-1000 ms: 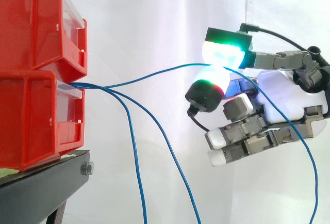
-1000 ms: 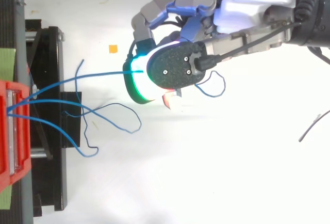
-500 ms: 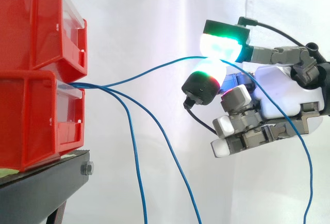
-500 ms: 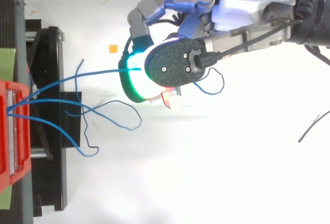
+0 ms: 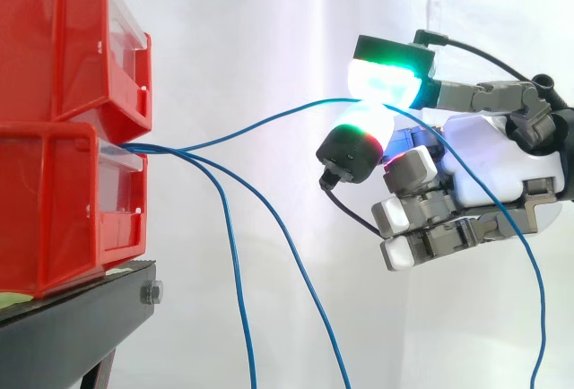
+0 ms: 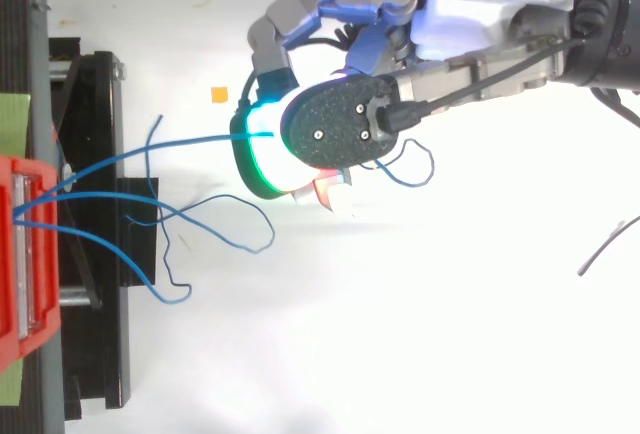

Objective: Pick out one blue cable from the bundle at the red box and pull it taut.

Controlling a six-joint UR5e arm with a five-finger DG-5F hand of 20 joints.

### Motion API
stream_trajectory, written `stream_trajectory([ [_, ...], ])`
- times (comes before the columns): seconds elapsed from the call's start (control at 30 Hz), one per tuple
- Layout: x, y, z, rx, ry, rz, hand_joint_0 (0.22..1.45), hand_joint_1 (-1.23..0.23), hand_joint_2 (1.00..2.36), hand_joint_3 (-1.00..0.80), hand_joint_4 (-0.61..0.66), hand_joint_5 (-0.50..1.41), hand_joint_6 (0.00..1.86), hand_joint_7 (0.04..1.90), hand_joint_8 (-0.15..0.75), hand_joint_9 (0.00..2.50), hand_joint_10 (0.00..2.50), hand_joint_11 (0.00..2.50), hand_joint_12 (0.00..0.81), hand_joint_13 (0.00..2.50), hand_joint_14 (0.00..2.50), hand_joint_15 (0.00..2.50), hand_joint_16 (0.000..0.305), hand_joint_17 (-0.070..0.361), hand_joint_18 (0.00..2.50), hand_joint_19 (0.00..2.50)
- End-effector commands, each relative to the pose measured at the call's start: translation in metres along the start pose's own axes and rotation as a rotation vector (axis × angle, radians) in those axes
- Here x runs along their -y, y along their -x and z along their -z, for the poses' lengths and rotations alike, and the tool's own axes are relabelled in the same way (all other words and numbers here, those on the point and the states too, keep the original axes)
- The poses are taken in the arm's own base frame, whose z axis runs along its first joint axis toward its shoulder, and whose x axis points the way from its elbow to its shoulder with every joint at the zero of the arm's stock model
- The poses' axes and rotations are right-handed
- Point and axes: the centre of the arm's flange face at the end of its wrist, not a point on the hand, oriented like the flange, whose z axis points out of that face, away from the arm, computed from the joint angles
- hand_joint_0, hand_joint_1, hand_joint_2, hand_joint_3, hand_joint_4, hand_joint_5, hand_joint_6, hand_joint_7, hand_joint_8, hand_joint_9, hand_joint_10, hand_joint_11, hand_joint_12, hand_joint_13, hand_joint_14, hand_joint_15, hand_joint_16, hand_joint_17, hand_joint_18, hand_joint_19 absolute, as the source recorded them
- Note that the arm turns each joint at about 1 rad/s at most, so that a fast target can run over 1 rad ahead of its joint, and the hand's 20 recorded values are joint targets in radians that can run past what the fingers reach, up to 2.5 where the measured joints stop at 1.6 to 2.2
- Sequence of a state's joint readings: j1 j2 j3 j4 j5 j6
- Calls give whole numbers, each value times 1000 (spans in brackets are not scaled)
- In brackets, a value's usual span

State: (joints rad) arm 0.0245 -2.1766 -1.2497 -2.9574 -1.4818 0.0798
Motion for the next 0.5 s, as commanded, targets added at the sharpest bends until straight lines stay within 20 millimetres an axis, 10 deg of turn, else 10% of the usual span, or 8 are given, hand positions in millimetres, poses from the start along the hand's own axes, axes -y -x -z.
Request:
stream_trajectory([
  [0.0, 0, 0, 0, 0, -1, 0, 644, -675, 1028, -65, -206, -193, 925, 1360, 237, 1177, 26, 762, 213, 937, 21, 529, 33, 74, 660, 646],
  [0.47, 0, 0, 0, 0, -1, 0, 637, -673, 1029, -75, -202, -195, 925, 1350, 235, 1188, 23, 762, 224, 979, 23, 543, 34, 76, 715, 642],
])
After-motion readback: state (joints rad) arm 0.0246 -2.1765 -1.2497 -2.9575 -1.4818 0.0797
